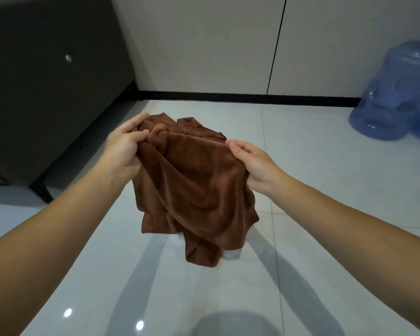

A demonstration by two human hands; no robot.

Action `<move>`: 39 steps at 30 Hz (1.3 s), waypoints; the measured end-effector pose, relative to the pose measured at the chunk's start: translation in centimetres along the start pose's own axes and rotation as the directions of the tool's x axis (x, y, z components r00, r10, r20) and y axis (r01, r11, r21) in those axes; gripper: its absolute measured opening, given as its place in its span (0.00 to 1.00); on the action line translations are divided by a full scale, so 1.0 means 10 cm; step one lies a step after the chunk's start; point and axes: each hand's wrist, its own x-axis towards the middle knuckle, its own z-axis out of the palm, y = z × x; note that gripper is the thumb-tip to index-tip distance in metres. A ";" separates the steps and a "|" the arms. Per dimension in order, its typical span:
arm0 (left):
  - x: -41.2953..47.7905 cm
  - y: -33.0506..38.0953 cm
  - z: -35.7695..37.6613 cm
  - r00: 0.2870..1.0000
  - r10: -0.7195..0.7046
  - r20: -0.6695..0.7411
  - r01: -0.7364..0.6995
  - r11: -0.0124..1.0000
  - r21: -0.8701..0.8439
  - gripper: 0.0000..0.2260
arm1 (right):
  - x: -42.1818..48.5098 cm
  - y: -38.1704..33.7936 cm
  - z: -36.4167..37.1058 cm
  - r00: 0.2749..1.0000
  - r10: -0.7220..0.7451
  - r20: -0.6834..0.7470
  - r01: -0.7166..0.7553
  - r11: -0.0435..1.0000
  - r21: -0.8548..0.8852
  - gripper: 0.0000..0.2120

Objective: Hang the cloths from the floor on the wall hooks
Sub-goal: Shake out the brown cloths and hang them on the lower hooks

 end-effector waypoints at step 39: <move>-2.93 6.93 5.77 0.433 -0.008 0.902 -0.207 0.972 0.108 0.18 | -5.05 -8.66 -0.26 0.638 -0.552 -0.537 0.558 0.812 -0.172 0.17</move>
